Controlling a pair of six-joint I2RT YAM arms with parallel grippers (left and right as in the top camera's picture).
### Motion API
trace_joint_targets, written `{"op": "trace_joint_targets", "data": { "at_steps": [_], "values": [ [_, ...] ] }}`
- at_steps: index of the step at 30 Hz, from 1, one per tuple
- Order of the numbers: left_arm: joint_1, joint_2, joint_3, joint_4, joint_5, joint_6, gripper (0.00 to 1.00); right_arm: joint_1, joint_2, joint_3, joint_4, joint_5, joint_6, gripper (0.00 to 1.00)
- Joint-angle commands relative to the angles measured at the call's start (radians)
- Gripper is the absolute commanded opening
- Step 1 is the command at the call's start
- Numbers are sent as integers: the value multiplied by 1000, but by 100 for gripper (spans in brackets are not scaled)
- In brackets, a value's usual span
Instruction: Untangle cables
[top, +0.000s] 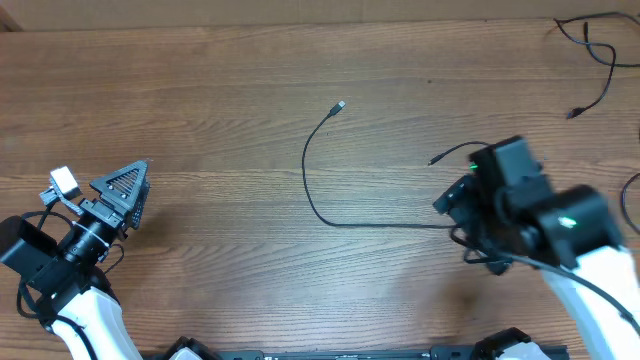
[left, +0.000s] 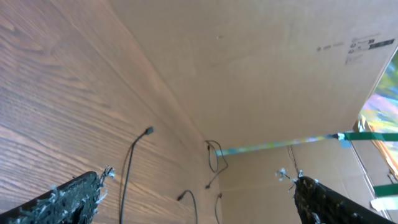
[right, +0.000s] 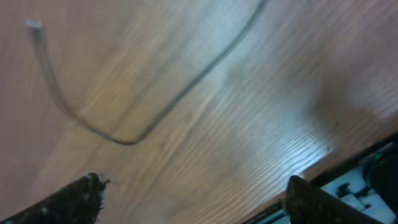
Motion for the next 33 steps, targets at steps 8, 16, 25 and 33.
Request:
{"op": "trace_joint_targets", "data": {
  "at_steps": [8,16,25,33],
  "values": [
    [3,-5,16,1,15,23,99,6,217,-225,247,-89,199,84],
    [3,-5,16,1,15,23,100,8,436,-225,390,-114,199,81],
    [3,-5,16,1,15,23,100,8,523,-226,507,-114,199,69],
    [3,-5,16,1,15,23,100,10,583,-244,541,-119,199,60]
  ]
}}
